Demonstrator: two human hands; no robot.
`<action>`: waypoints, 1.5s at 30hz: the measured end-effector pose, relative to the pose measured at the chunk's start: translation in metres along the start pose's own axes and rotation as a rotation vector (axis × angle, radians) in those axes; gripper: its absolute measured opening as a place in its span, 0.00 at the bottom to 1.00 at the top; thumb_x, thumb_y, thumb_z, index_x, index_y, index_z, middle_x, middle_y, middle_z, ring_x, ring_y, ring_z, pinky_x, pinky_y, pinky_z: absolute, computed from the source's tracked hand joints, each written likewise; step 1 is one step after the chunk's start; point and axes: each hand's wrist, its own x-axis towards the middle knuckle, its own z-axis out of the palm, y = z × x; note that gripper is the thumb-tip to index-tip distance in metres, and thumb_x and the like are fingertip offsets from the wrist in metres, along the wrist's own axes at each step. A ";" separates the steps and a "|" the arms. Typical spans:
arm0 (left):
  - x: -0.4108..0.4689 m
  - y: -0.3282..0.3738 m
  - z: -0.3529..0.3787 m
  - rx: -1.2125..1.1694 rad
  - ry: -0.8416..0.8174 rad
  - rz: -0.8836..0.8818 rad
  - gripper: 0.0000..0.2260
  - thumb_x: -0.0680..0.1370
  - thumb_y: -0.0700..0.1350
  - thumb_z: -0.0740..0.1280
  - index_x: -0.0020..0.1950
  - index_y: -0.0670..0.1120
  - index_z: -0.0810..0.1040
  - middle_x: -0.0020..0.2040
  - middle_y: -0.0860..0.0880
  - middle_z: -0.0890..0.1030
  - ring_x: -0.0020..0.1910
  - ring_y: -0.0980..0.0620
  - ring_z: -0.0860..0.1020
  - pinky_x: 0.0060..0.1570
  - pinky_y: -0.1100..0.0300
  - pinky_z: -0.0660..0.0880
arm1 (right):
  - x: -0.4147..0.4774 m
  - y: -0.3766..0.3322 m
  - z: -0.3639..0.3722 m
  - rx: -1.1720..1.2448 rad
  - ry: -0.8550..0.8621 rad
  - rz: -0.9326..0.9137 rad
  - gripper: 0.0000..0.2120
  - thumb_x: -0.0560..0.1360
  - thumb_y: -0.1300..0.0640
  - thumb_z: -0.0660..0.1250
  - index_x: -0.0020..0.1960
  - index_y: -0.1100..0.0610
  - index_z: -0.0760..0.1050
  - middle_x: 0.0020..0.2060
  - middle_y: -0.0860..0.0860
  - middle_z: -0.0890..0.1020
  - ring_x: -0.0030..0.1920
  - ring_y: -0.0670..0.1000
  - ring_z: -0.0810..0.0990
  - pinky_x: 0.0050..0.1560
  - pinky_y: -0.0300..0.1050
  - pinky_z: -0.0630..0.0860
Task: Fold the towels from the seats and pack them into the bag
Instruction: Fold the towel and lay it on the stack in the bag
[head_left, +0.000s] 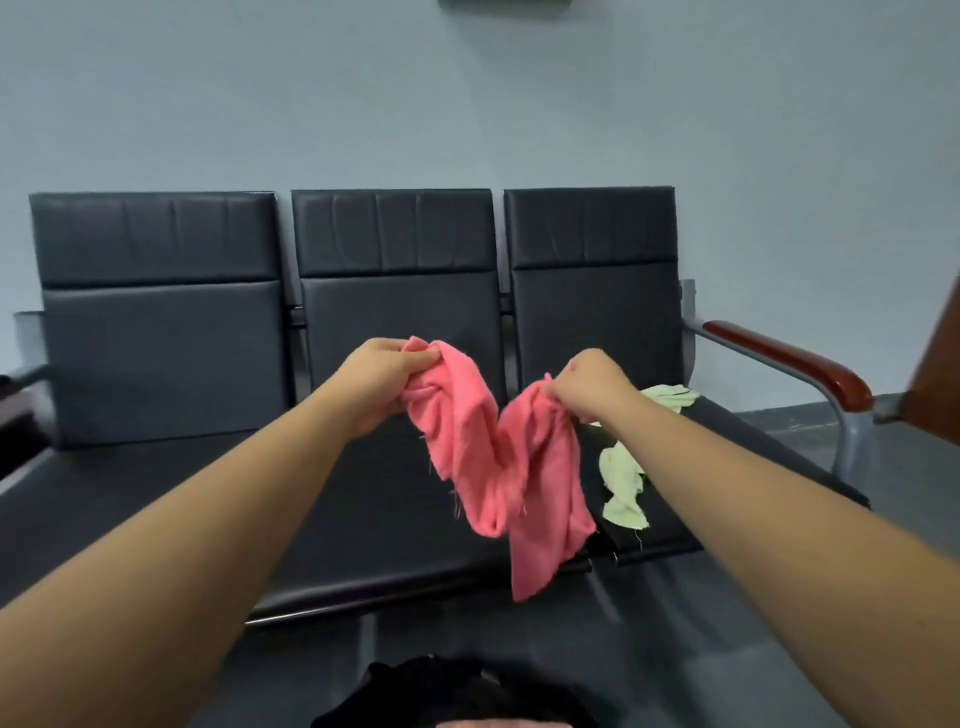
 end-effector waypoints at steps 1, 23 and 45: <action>-0.005 0.004 -0.005 0.035 0.000 0.025 0.04 0.79 0.40 0.70 0.49 0.41 0.83 0.42 0.44 0.83 0.38 0.50 0.81 0.36 0.60 0.81 | -0.010 -0.007 0.001 0.114 -0.109 -0.047 0.15 0.76 0.51 0.72 0.42 0.63 0.78 0.36 0.53 0.79 0.37 0.53 0.78 0.40 0.44 0.73; -0.057 0.052 -0.041 0.286 -0.181 0.266 0.08 0.84 0.40 0.64 0.49 0.44 0.82 0.43 0.47 0.81 0.45 0.51 0.76 0.48 0.60 0.74 | -0.083 -0.077 -0.004 1.055 -0.748 -0.189 0.07 0.72 0.56 0.72 0.40 0.55 0.74 0.37 0.51 0.77 0.36 0.50 0.76 0.42 0.44 0.73; -0.058 0.022 -0.127 1.038 0.422 -0.044 0.11 0.81 0.42 0.61 0.56 0.44 0.82 0.54 0.44 0.82 0.50 0.44 0.78 0.50 0.53 0.75 | -0.043 0.017 -0.009 -0.031 -0.178 -0.052 0.03 0.78 0.66 0.63 0.48 0.60 0.74 0.34 0.57 0.84 0.23 0.50 0.74 0.23 0.38 0.69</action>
